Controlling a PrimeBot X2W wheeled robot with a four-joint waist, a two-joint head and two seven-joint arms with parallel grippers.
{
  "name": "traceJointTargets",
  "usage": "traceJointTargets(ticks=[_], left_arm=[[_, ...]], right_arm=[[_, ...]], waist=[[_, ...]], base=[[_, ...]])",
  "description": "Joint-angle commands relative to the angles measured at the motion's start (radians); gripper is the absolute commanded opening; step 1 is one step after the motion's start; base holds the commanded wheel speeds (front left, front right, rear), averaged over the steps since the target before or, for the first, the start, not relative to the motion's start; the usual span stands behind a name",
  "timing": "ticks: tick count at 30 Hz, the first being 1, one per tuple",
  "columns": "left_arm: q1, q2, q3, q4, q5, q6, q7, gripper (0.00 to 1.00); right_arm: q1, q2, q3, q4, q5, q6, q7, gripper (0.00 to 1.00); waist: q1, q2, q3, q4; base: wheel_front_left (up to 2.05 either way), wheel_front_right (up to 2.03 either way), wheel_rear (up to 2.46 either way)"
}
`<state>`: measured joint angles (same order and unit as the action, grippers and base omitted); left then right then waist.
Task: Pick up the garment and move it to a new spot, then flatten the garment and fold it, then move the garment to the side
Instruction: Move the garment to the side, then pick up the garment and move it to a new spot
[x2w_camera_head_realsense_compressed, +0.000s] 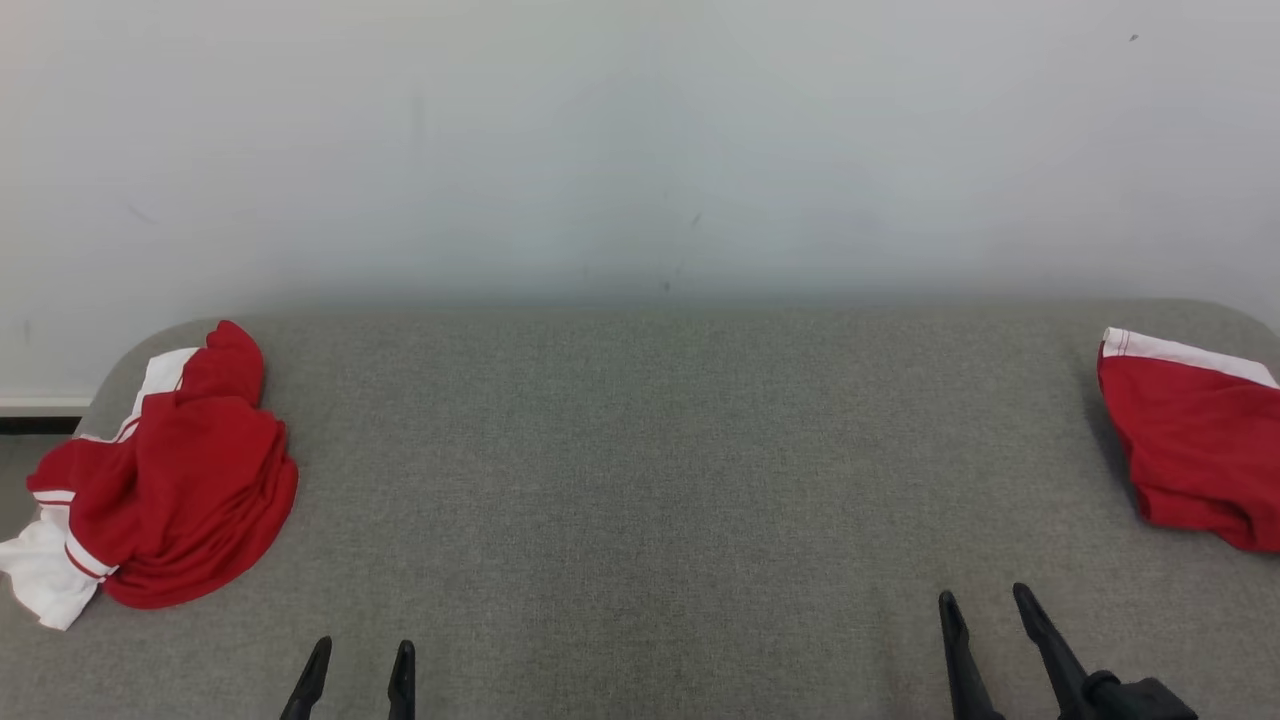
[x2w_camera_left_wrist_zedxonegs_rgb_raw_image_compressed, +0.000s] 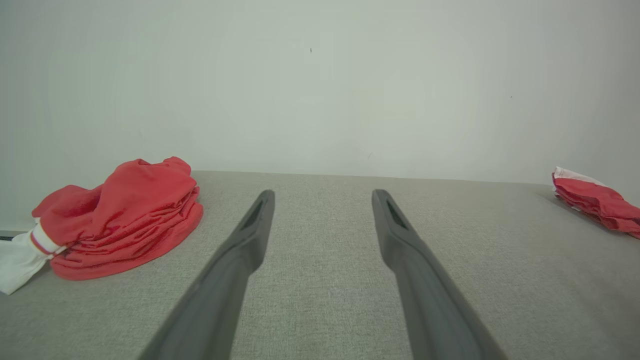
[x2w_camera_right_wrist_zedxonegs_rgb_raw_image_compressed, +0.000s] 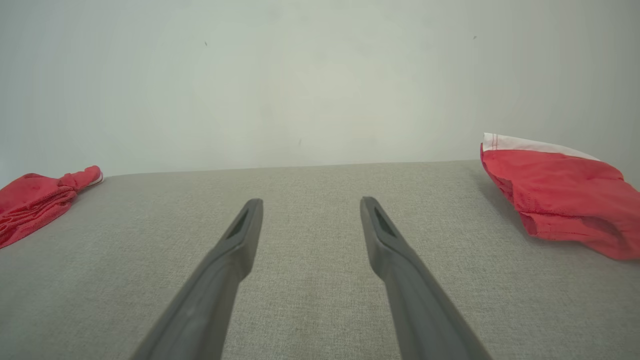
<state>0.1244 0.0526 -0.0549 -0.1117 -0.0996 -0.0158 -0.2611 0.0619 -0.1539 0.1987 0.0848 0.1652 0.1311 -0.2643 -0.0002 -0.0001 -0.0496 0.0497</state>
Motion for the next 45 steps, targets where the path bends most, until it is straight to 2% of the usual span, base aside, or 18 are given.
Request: traceJointTargets(ticks=[1,13,19,27,45], left_arm=[[0.019,-0.001,0.006,0.001,0.006,0.0,-0.004,1.0],[0.046,-0.002,-0.003,0.027,0.021,-0.013,-0.004,1.0],[0.042,-0.002,-0.009,0.027,0.021,-0.007,-0.004,1.0],[0.035,-0.002,-0.024,0.011,0.027,0.009,-0.004,1.0],[0.044,-0.002,-0.005,-0.026,0.008,0.051,-0.004,1.0]], right_arm=[[0.019,0.004,0.008,0.003,-0.001,-0.001,-0.002,1.0],[0.054,0.005,0.039,0.011,-0.007,-0.001,-0.002,1.0],[0.052,0.003,0.031,0.003,-0.004,-0.001,-0.002,1.0],[0.051,0.017,0.064,-0.009,0.002,-0.001,-0.002,1.0],[0.054,0.031,0.094,-0.017,0.013,-0.001,-0.001,1.0]], waist=[[0.0002,0.0001,-0.022,0.001],[0.0002,0.0001,-0.041,-0.011],[0.0002,0.0001,-0.036,0.004],[0.0002,0.0001,-0.029,0.095],[0.0002,0.0001,-0.034,0.371]], base=[[0.0,0.0,0.0],[0.0,0.0,0.0],[0.0,0.0,0.0],[0.0,0.0,0.0],[0.0,0.0,0.0]])
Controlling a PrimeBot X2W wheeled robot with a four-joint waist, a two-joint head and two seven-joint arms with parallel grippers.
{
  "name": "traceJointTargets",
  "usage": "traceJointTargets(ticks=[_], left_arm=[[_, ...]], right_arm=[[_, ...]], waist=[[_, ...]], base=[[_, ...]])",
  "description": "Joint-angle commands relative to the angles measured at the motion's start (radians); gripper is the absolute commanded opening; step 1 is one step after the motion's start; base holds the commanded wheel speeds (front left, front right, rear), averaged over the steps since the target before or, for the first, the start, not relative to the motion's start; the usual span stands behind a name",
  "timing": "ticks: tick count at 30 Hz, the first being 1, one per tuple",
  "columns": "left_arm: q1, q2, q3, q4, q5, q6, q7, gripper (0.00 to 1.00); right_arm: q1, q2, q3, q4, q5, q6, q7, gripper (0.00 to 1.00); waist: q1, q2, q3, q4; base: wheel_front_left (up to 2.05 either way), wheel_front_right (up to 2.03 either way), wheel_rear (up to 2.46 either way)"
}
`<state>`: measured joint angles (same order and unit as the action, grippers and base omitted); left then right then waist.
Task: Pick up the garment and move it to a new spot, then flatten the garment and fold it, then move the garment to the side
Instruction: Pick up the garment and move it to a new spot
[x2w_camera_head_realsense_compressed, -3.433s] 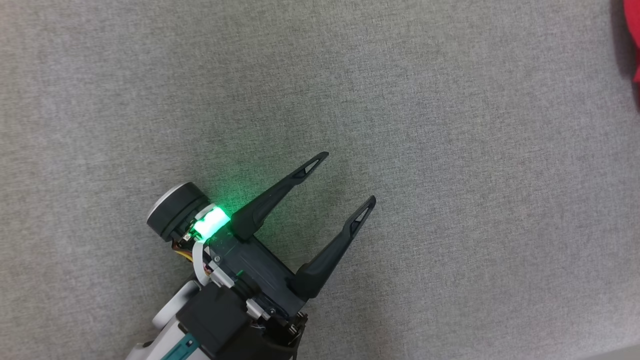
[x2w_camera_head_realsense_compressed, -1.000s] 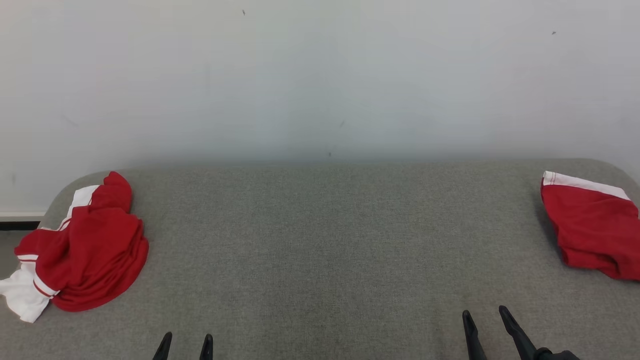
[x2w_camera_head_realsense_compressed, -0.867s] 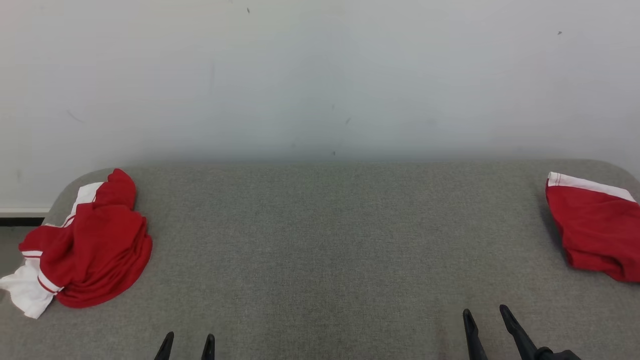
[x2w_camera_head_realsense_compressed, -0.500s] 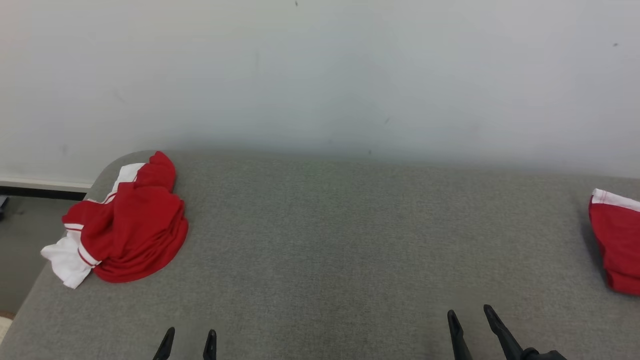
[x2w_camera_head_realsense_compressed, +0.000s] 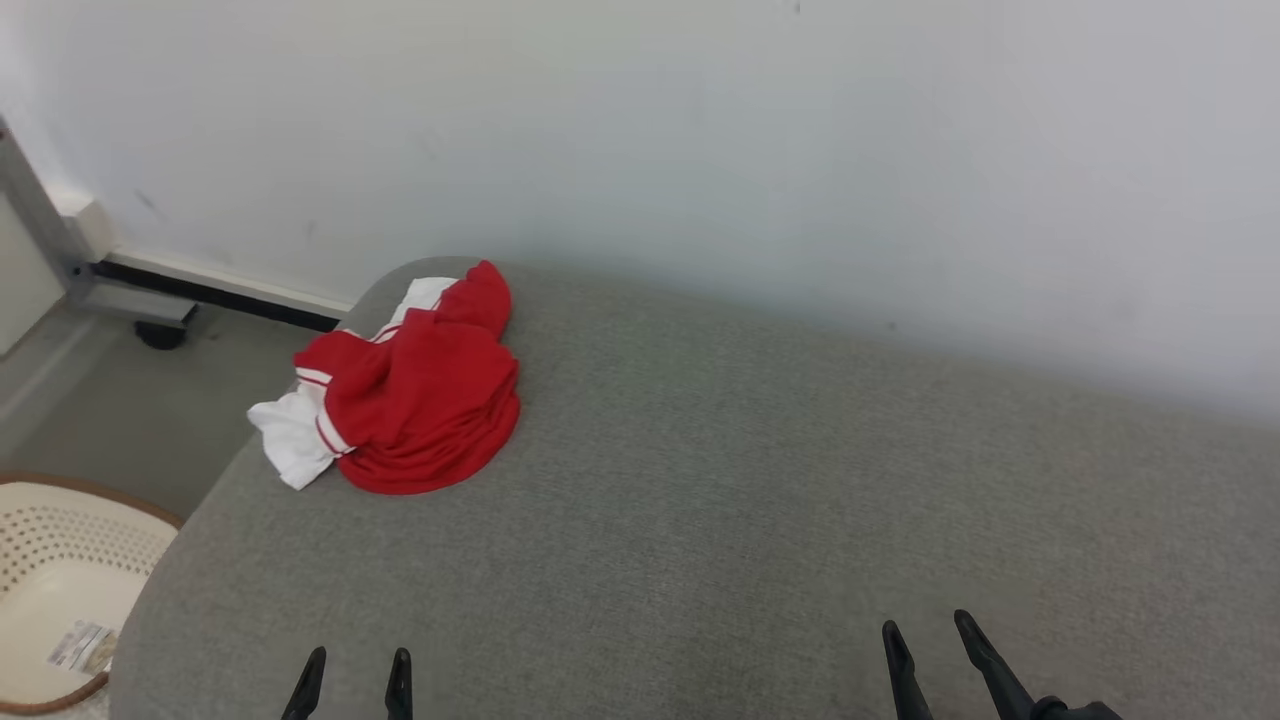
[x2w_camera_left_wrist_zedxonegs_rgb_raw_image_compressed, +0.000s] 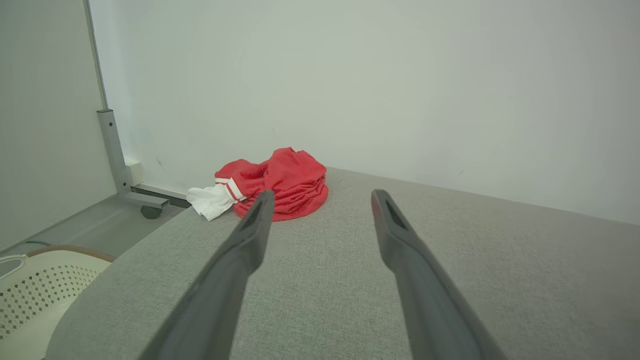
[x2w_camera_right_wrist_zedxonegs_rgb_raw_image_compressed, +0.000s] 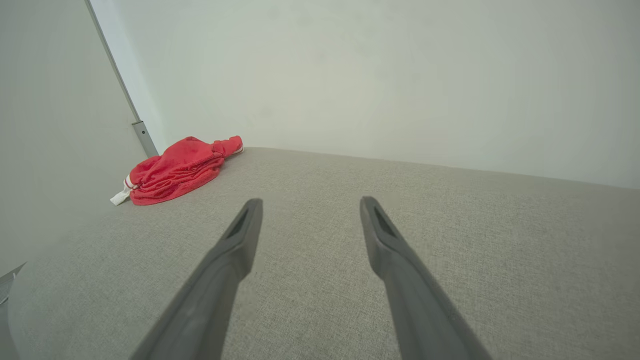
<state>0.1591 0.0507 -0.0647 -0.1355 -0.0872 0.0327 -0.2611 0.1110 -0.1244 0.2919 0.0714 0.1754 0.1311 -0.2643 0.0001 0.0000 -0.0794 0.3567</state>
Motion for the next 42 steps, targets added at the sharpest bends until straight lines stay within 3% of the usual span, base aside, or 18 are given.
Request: traceJointTargets(ticks=[1,17,26,33,42], left_arm=[[0.01,0.0,0.004,-0.005,-0.005,0.004,-0.004,1.0],[0.011,0.0,0.028,-0.025,-0.026,0.031,-0.004,1.0],[-0.106,0.0,0.025,0.09,-0.052,-0.026,-0.004,1.0],[-0.326,0.001,0.069,0.279,-0.118,-0.031,-0.003,1.0],[-0.675,0.038,0.113,0.586,-0.232,-0.089,0.089,1.0]], right_arm=[[0.006,0.002,0.0,-0.004,0.002,-0.001,-0.002,1.0],[-0.041,-0.014,0.03,0.021,0.019,-0.001,-0.002,1.0],[-0.024,-0.028,0.006,0.004,-0.003,-0.001,-0.002,1.0],[-0.085,-0.079,0.001,-0.004,-0.016,-0.001,-0.002,1.0],[-0.169,-0.139,-0.017,-0.021,-0.027,-0.001,-0.002,1.0]], waist=[[-0.0001,0.0,-0.004,0.077],[-0.0001,0.0,0.014,0.111],[-0.0001,0.0,0.062,0.085],[-0.0001,0.0,0.19,0.027],[-0.0001,0.0,0.334,-0.027]], base=[[0.0,0.0,0.0],[0.0,0.0,0.0],[0.0,0.0,0.0],[0.0,0.0,0.0],[0.0,0.0,0.0]])
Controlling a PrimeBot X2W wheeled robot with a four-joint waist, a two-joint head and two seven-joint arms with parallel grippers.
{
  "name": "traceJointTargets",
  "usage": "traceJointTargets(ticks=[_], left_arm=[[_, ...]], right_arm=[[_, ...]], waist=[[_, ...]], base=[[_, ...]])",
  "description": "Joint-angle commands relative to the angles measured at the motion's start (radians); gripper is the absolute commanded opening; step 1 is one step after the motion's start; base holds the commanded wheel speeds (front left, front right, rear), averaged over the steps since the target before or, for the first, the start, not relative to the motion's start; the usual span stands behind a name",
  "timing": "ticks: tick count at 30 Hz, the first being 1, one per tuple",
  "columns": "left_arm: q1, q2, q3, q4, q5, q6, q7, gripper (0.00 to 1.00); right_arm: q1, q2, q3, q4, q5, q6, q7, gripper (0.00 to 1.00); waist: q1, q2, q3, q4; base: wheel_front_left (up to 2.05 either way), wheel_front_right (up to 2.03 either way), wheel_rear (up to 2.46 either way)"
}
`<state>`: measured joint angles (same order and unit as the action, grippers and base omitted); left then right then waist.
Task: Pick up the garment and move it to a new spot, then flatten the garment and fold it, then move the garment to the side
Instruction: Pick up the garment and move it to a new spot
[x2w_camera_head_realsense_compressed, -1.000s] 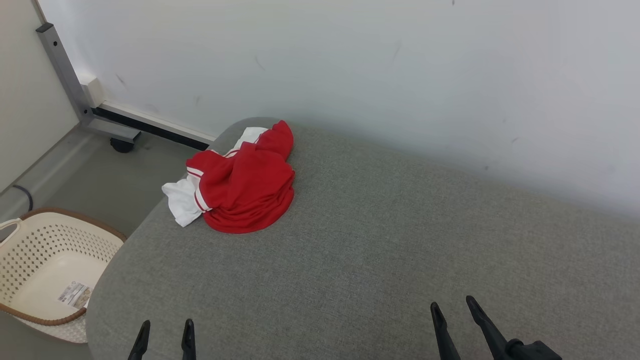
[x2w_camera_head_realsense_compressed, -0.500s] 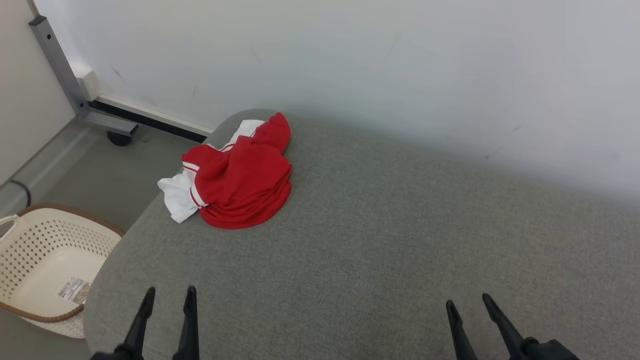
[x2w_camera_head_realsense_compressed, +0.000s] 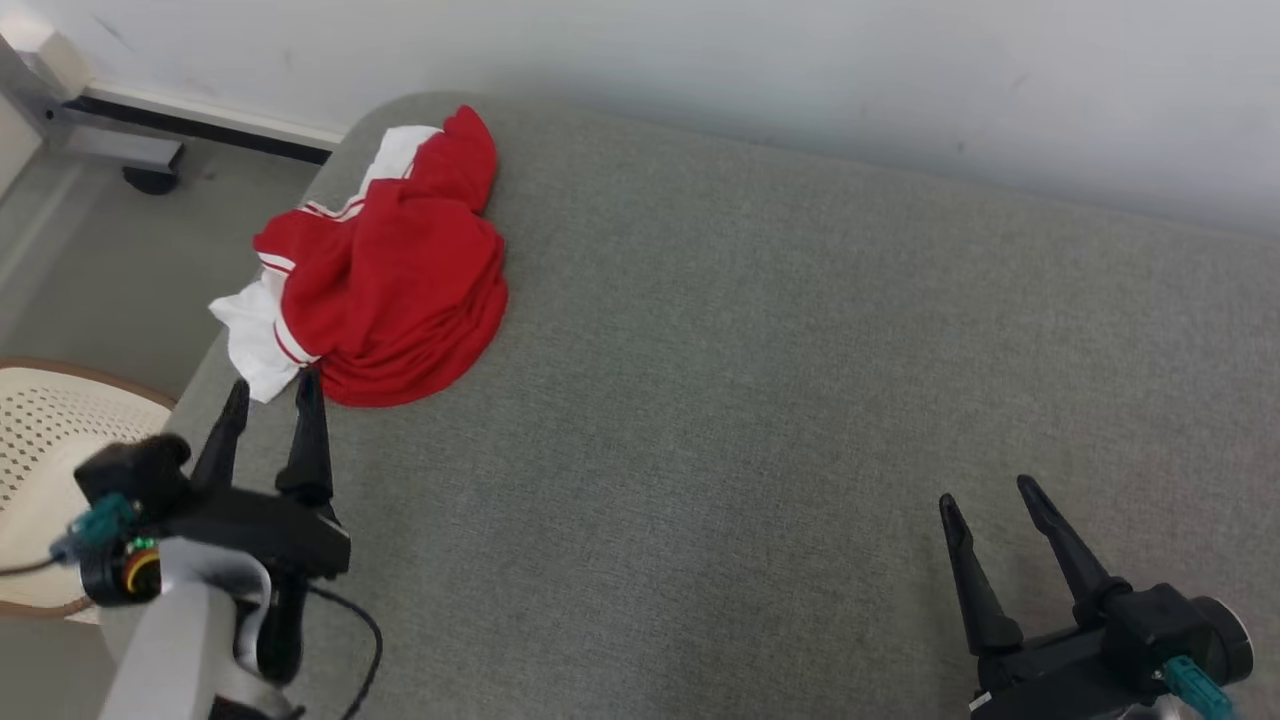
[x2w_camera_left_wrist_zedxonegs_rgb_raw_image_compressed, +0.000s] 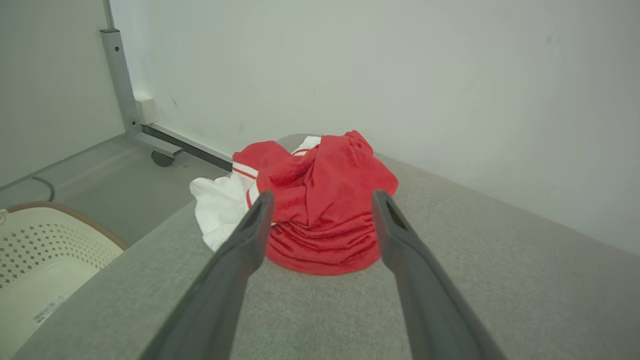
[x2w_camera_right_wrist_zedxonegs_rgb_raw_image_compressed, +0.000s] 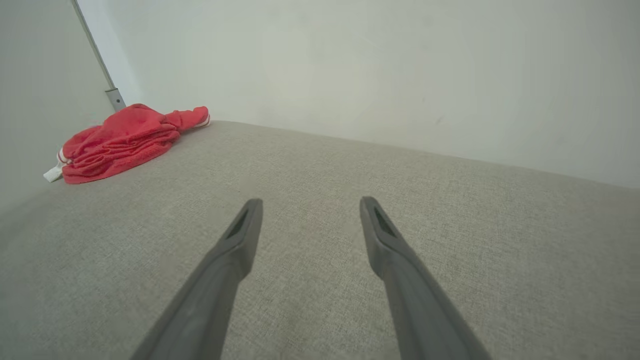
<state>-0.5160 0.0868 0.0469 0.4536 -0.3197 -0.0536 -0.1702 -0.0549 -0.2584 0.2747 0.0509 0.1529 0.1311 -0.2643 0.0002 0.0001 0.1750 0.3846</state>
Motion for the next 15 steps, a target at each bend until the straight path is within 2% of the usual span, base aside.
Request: traceJointTargets(ticks=[1,6,15], left_arm=[[-0.037,0.011,0.002,0.025,-0.008,-0.008,0.02,1.0],[-0.22,0.046,0.021,0.175,-0.08,-0.037,0.14,1.0],[-0.459,0.127,0.045,0.408,-0.145,-0.049,0.303,1.0]], right_arm=[[-0.01,-0.01,-0.003,-0.002,-0.005,-0.001,-0.001,1.0],[-0.044,-0.031,-0.015,-0.019,-0.009,-0.001,-0.002,1.0],[-0.093,-0.044,-0.031,-0.056,-0.017,-0.001,-0.002,1.0]], waist=[[-0.0002,-0.0001,0.092,-0.059],[-0.0002,-0.0001,0.153,-0.081],[-0.0002,-0.0001,0.243,-0.138]], base=[[0.0,0.0,0.0],[0.0,0.0,0.0],[0.0,0.0,0.0]])
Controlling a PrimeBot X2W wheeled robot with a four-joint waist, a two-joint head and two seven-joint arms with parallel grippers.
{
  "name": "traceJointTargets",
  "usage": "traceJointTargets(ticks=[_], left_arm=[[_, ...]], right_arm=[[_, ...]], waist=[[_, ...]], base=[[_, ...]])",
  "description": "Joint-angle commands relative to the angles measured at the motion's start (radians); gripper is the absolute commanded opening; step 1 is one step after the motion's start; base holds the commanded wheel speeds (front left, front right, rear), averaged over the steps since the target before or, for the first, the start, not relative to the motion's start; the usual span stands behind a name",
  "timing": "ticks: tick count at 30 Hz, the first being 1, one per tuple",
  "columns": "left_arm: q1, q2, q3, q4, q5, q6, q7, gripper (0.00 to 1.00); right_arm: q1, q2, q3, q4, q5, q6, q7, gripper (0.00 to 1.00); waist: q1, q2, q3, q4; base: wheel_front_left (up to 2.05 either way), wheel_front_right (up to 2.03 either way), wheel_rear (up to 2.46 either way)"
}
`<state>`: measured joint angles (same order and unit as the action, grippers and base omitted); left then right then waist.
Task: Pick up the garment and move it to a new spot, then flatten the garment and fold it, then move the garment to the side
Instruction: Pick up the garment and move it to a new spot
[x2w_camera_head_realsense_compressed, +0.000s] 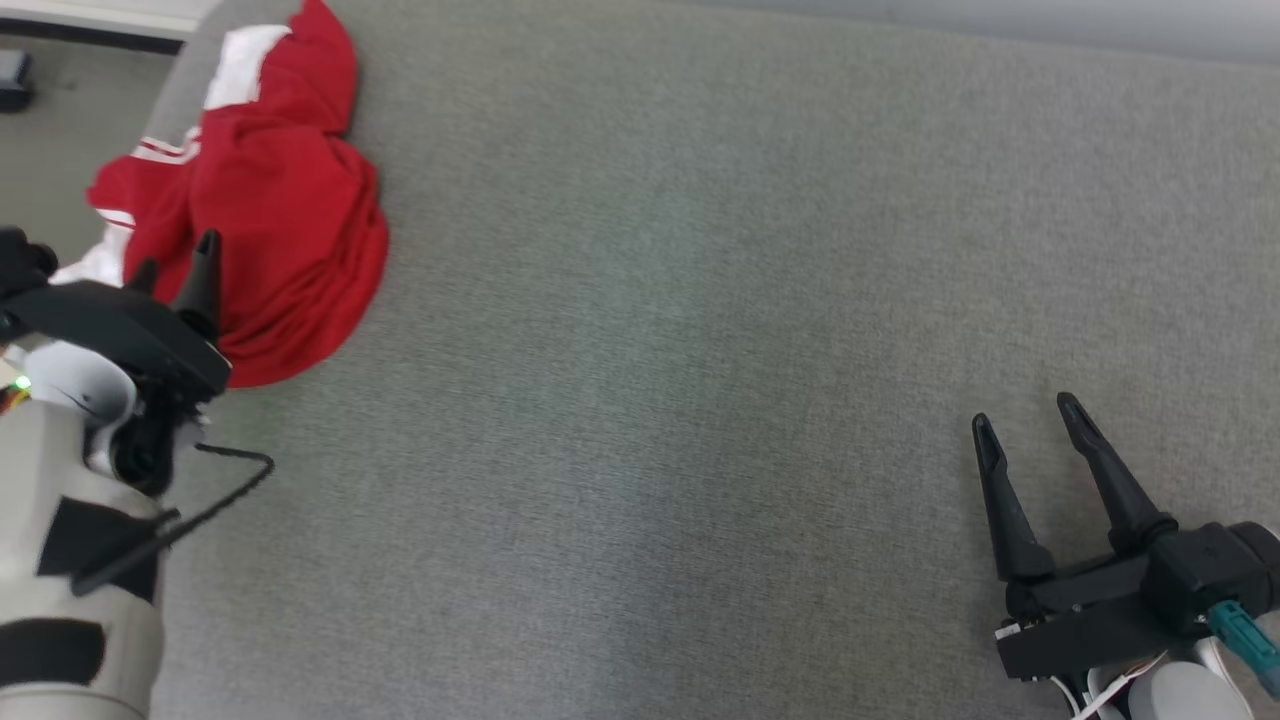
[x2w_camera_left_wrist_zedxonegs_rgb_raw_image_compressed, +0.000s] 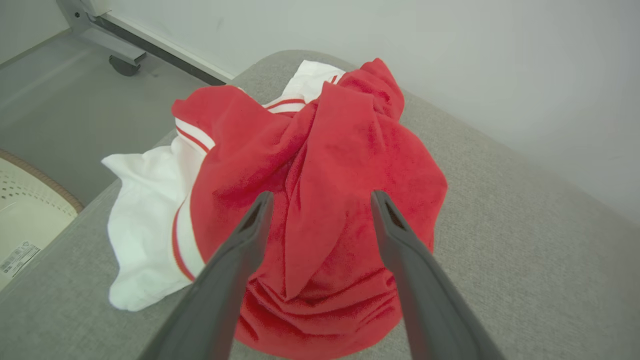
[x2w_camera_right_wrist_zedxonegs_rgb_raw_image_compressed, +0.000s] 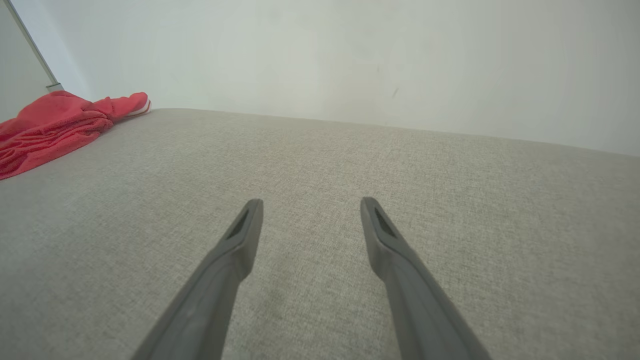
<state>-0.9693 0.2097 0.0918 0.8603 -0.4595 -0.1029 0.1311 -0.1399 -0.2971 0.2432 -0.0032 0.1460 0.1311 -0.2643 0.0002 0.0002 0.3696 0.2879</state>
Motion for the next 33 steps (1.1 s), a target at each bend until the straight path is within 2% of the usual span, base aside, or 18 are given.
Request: traceJointTargets(ticks=[1,6,11,14,32,33], left_arm=[[-0.025,0.014,0.002,0.021,-0.01,0.001,0.017,1.0],[-0.103,0.029,0.007,0.119,-0.035,0.002,0.114,1.0],[-0.138,0.039,-0.01,0.194,-0.039,-0.003,0.163,1.0],[-0.134,0.045,-0.035,0.224,-0.015,-0.007,0.153,1.0],[-0.116,-0.012,-0.088,0.336,-0.069,-0.027,0.136,1.0],[-0.114,-0.017,-0.096,0.327,-0.076,-0.027,0.133,0.95]], right_arm=[[-0.014,-0.007,0.002,-0.005,-0.009,-0.001,-0.002,1.0],[-0.039,-0.012,0.0,-0.013,-0.009,-0.001,-0.002,1.0],[-0.059,-0.012,-0.001,-0.008,-0.006,-0.001,-0.001,1.0],[-0.073,-0.015,0.004,-0.006,-0.005,-0.001,0.0,1.0],[-0.107,-0.024,0.01,0.011,0.0,-0.001,0.002,1.0],[-0.108,-0.023,0.01,0.013,0.0,-0.001,0.002,1.0]], waist=[[-0.0002,-0.0002,0.06,-0.048],[-0.0002,-0.0002,0.109,-0.065],[-0.0002,-0.0002,0.136,-0.078],[-0.0002,-0.0002,0.15,-0.085],[-0.0002,-0.0002,0.188,-0.094],[-0.0002,-0.0002,0.187,-0.095]], base=[[0.0,0.0,0.0],[0.0,0.0,0.0],[0.0,0.0,0.0],[0.0,0.0,0.0],[0.0,0.0,0.0],[0.0,0.0,0.0]])
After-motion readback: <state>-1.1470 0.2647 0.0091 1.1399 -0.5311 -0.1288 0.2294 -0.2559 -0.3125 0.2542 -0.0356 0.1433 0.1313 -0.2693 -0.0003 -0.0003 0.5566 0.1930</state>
